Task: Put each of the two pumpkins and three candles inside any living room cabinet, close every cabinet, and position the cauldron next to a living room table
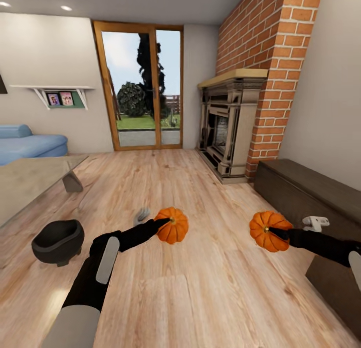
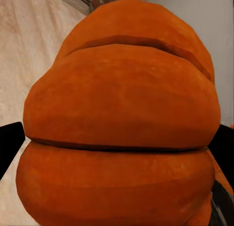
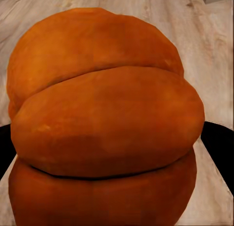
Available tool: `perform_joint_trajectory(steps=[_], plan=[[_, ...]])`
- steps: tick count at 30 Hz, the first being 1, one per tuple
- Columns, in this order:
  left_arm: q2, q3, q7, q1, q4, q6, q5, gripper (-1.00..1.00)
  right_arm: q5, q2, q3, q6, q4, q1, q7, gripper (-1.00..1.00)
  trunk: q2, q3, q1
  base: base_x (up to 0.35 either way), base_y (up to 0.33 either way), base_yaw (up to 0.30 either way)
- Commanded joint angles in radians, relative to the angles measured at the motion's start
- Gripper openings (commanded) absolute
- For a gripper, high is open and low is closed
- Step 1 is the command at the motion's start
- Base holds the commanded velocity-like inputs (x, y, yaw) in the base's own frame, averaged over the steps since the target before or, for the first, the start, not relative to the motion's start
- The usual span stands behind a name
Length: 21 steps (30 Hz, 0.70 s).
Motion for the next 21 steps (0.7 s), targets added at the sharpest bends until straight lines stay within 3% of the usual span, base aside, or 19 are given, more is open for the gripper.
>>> perform_joint_trajectory(steps=[1,11,21], plan=[[0.0,0.003,-0.003,0.008,-0.034,0.024,0.019,-1.0,-0.006,-0.001,-0.008,-0.009,0.0,0.002,0.006,-1.0,0.0,-0.001,0.0,0.0,0.0,-0.281],[0.008,0.006,0.013,0.021,-0.081,0.109,0.019,-1.0,-0.006,-0.002,-0.019,-0.064,0.0,0.009,0.007,-1.0,0.0,-0.001,0.0,0.0,0.0,-0.281],[0.009,0.005,0.01,0.022,-0.085,0.121,0.019,-1.0,-0.005,-0.002,-0.02,-0.067,0.0,0.009,0.007,-1.0,0.0,-0.001,0.0,0.0,-0.001,-0.281]])
